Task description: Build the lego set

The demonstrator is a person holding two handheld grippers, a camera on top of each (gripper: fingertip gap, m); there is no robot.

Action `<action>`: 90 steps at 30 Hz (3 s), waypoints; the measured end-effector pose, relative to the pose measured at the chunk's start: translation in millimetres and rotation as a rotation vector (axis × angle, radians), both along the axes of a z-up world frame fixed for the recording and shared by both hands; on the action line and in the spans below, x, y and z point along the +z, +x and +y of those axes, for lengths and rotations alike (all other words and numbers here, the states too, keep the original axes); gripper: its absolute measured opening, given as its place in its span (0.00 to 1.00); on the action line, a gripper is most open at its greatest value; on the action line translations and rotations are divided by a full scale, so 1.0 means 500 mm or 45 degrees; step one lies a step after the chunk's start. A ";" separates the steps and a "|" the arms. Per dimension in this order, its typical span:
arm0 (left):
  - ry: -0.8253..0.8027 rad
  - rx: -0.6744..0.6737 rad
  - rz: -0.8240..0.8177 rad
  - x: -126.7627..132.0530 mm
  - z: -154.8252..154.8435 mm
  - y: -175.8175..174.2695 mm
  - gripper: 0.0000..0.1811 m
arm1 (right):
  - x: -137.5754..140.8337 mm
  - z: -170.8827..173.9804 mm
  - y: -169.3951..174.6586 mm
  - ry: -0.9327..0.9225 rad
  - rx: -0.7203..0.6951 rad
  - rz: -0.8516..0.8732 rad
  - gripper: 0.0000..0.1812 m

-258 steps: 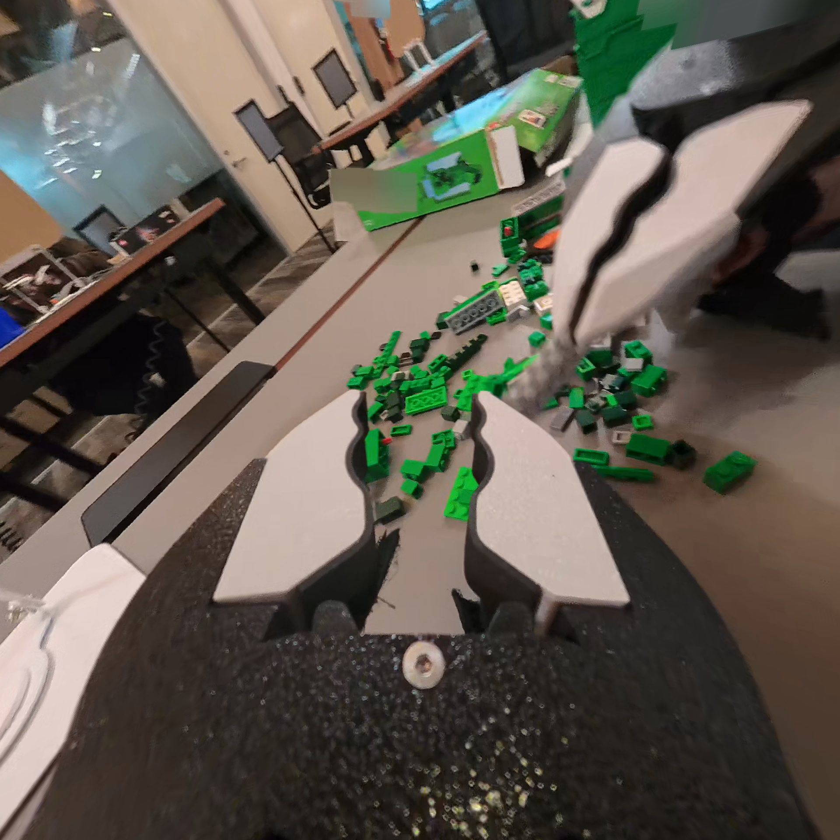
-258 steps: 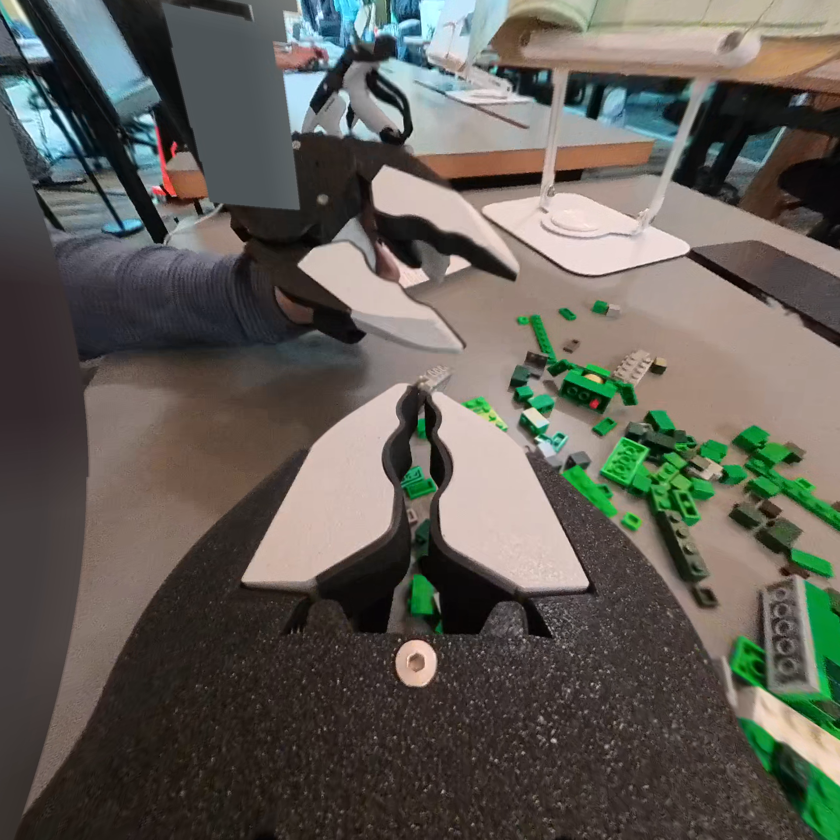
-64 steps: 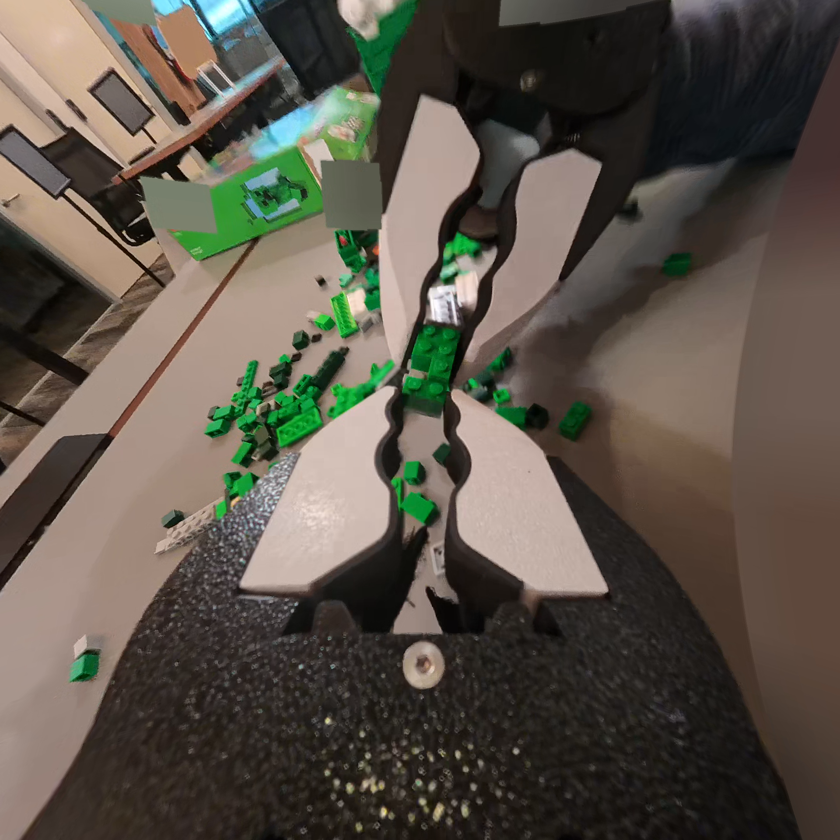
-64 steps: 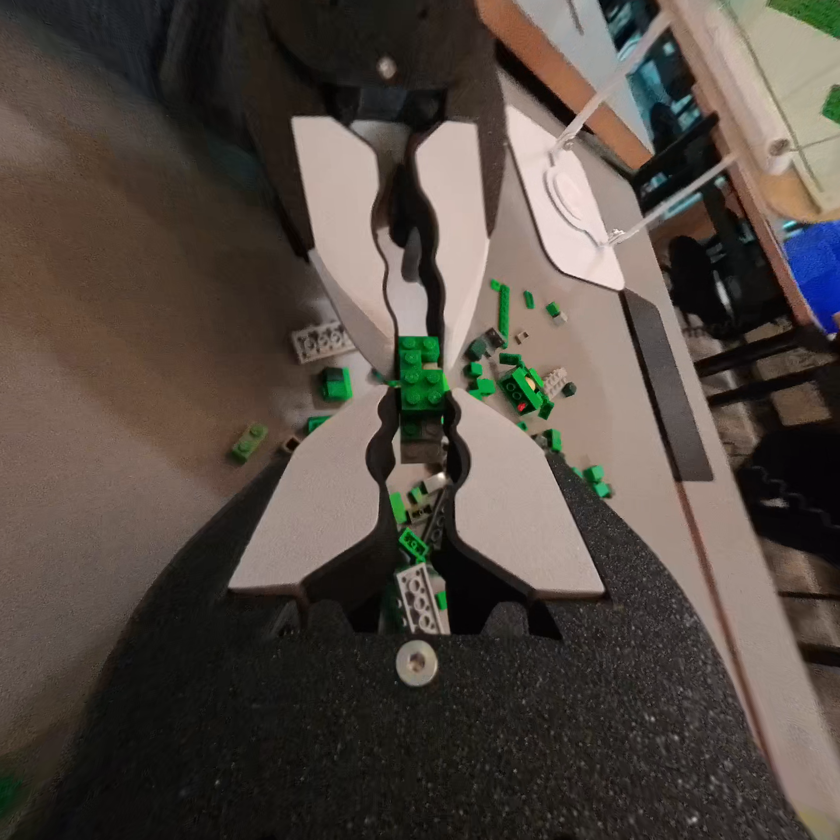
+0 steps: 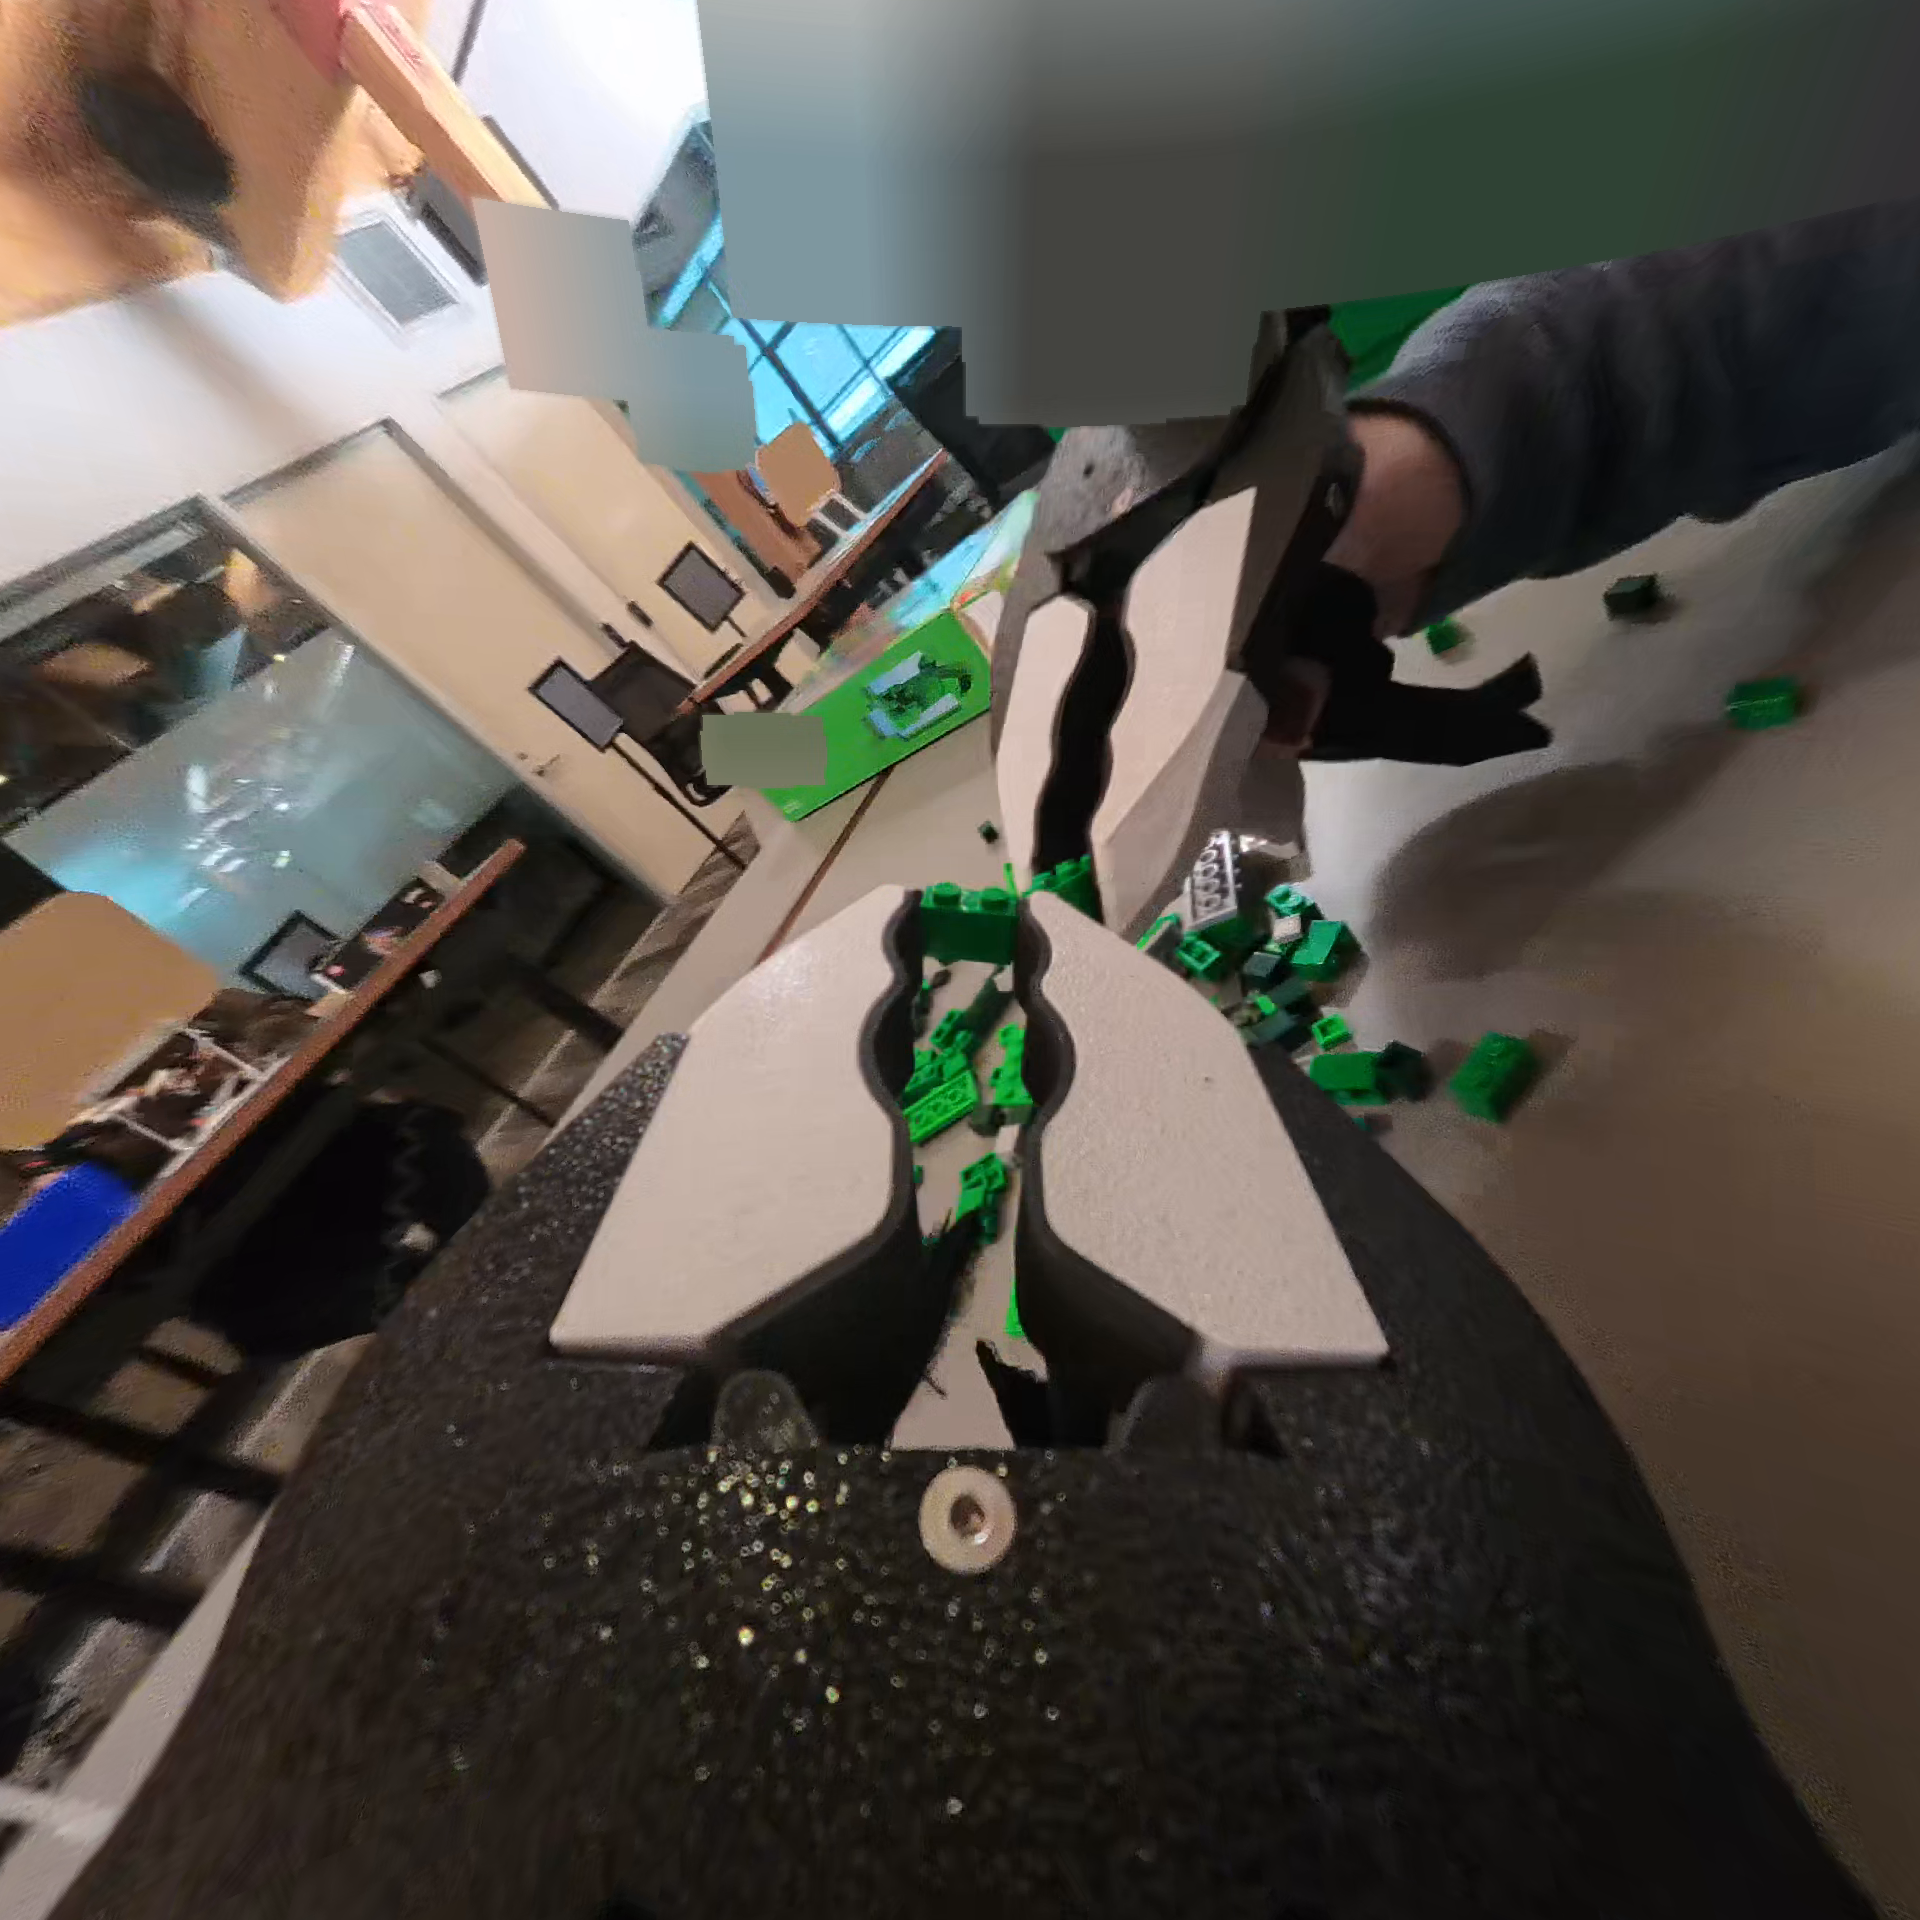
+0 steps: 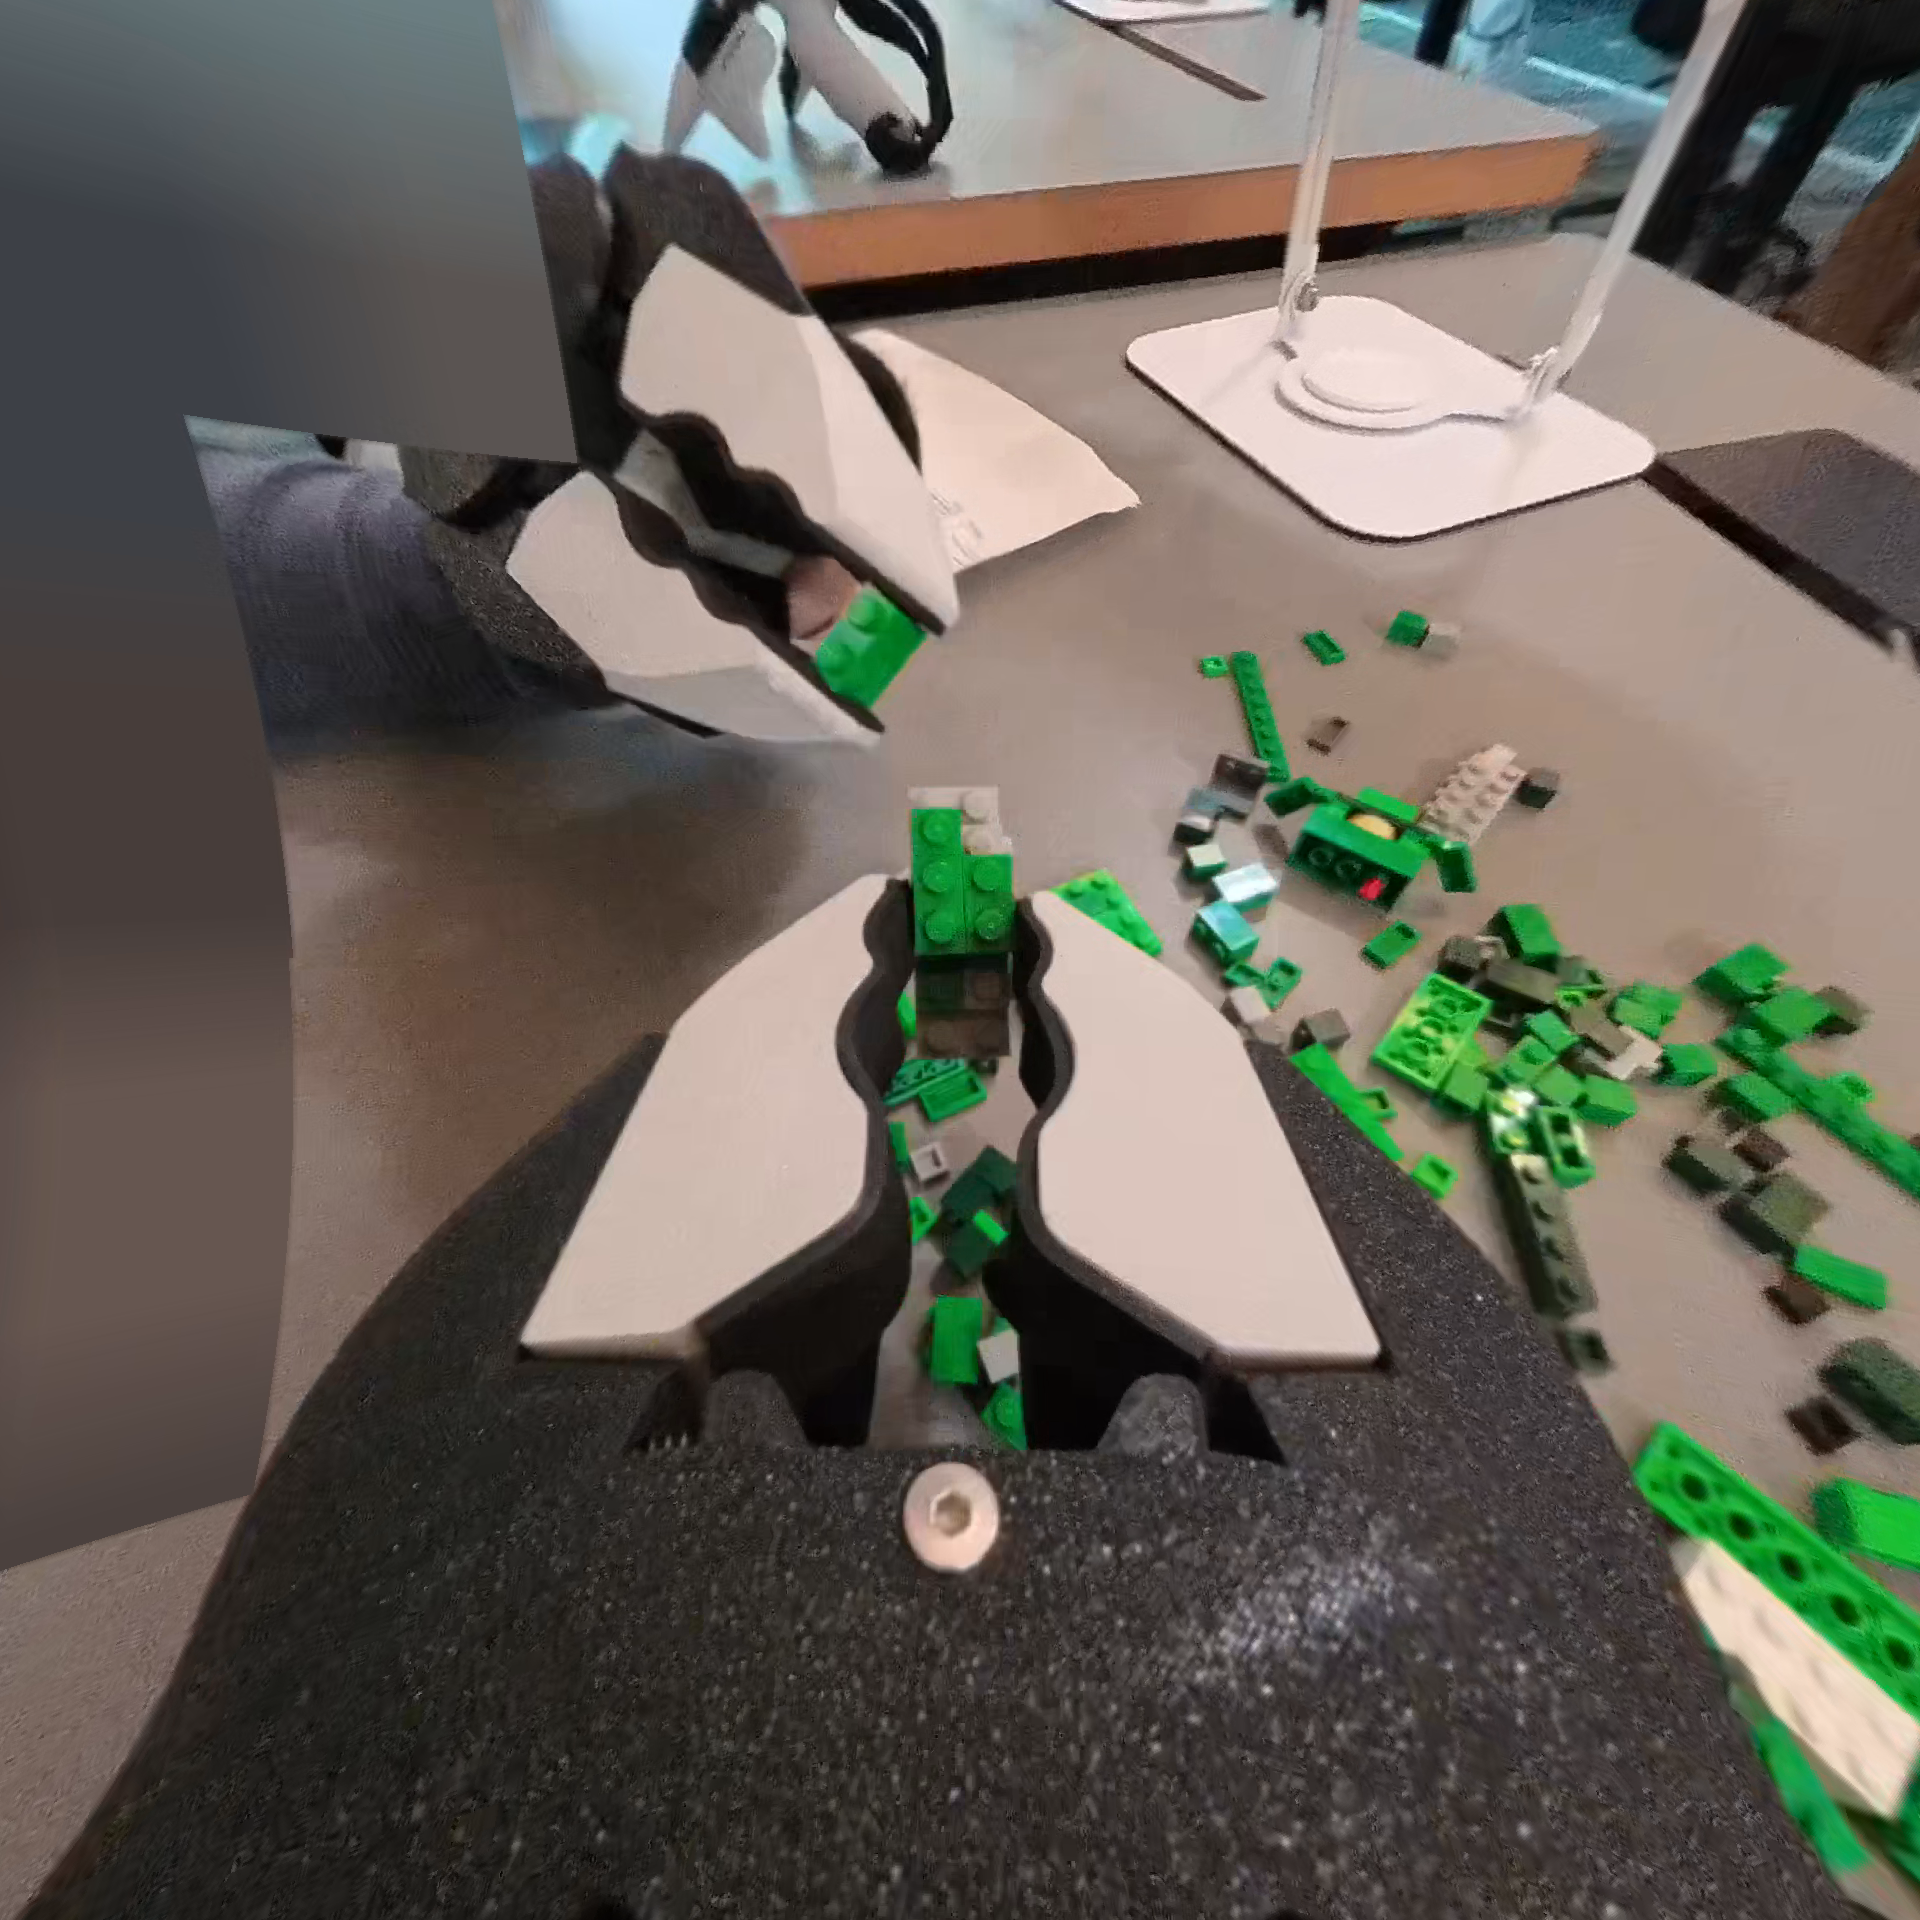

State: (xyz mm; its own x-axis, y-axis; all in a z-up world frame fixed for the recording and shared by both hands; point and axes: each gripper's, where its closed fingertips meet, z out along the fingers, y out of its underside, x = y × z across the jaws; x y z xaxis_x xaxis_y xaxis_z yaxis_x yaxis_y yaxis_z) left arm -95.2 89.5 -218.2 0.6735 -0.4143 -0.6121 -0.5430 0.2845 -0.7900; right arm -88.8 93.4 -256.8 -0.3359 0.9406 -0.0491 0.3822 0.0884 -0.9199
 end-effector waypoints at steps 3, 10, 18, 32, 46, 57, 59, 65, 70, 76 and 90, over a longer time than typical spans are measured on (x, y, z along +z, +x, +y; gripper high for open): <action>-0.117 0.016 -0.095 -0.016 0.010 -0.018 0.09 | -0.018 0.018 -0.001 0.117 -0.041 -0.027 0.10; -0.610 0.000 -0.208 -0.114 0.028 -0.014 0.10 | -0.050 0.029 -0.003 0.757 0.005 -0.013 0.10; -0.605 -0.099 -0.027 -0.139 0.011 0.024 0.10 | -0.053 -0.001 -0.009 1.064 0.120 0.088 0.11; -0.508 -0.169 -0.007 -0.126 0.002 0.029 0.17 | -0.054 0.016 0.014 0.970 0.095 -0.018 0.11; -0.080 0.139 0.495 -0.107 0.030 0.027 0.09 | -0.048 0.036 0.007 1.247 -0.114 -0.170 0.10; -0.030 0.152 0.526 -0.101 0.030 0.023 0.09 | -0.053 0.025 0.005 0.513 -0.100 -0.147 0.11; -0.036 0.114 0.497 -0.101 0.026 0.026 0.09 | -0.054 0.020 0.007 0.474 -0.067 -0.149 0.11; -0.304 -0.195 0.014 -0.090 -0.002 0.044 0.09 | -0.031 -0.011 0.022 0.643 0.153 0.029 0.10; -0.463 -0.378 -0.397 -0.051 -0.016 0.047 0.09 | -0.004 -0.004 0.017 0.998 0.114 0.182 0.10; -0.607 -0.379 -0.826 -0.013 -0.002 -0.012 0.09 | -0.024 0.023 0.011 1.224 0.046 0.116 0.10; -0.609 0.094 -0.074 -0.144 0.039 -0.015 0.27 | -0.050 0.044 0.013 1.042 -0.002 -0.002 0.10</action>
